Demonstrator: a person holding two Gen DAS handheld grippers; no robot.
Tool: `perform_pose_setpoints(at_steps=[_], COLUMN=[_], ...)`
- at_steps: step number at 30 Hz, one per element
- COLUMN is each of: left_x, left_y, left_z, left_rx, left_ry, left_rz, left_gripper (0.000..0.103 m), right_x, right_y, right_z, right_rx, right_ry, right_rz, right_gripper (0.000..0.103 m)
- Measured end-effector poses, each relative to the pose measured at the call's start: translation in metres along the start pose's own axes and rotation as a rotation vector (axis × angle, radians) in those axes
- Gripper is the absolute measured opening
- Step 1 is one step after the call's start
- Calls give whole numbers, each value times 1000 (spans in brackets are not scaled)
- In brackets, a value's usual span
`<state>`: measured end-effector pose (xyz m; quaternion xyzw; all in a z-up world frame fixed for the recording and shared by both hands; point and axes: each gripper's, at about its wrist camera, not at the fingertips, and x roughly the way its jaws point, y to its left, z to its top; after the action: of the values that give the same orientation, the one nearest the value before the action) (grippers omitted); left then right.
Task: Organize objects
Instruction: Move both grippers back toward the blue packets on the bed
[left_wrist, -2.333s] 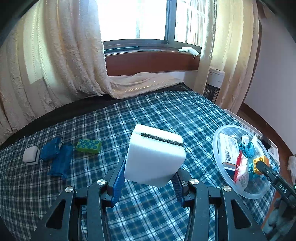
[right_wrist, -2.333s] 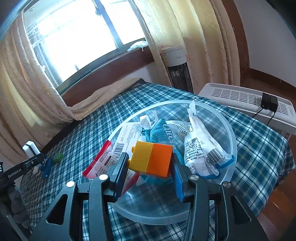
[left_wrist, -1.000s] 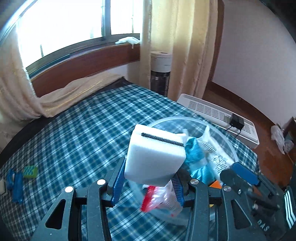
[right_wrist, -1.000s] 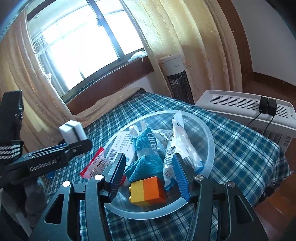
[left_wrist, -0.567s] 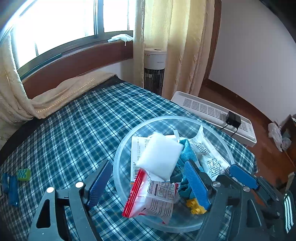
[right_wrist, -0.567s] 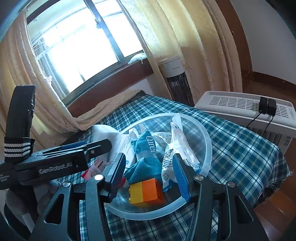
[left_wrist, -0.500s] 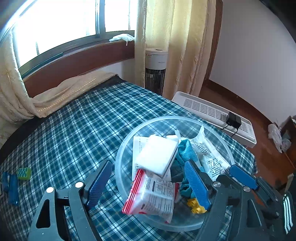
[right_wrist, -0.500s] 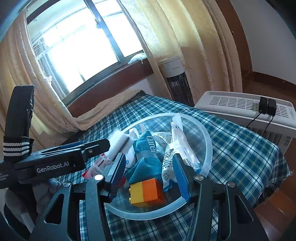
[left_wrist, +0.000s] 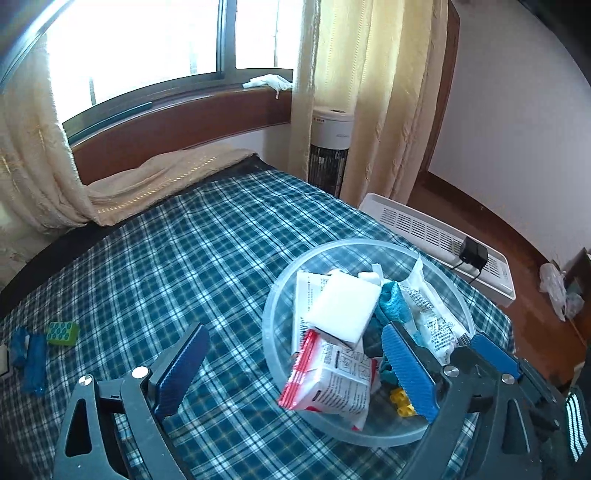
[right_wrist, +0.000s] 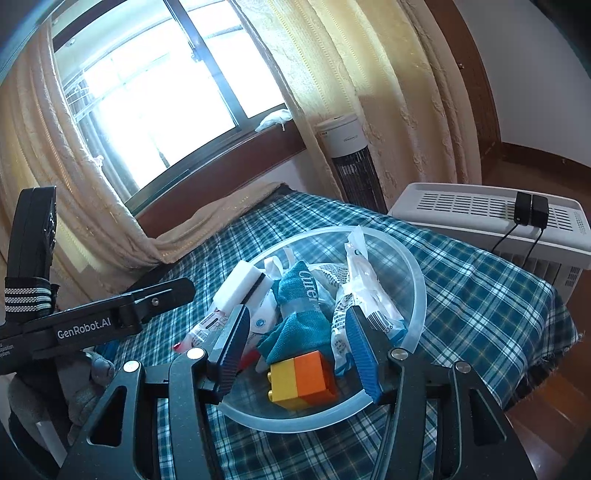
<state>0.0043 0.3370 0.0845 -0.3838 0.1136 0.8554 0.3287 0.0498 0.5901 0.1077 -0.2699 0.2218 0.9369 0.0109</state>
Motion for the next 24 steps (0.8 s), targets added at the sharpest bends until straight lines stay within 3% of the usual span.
perform_pose_setpoints(at_steps=[15,24], left_x=[-21,-37], left_y=[36,76], left_z=[-7,-18], left_rx=[-62,-123], left_ry=[-40,-60], left_rz=[29,86], left_gripper=[99,101], right_x=[-5,-1], right_y=[32,64], right_z=[-2,-5], right_rx=[-44,-85], right_ry=[-8,-1], right_rz=[18,52], right_gripper=[62,64])
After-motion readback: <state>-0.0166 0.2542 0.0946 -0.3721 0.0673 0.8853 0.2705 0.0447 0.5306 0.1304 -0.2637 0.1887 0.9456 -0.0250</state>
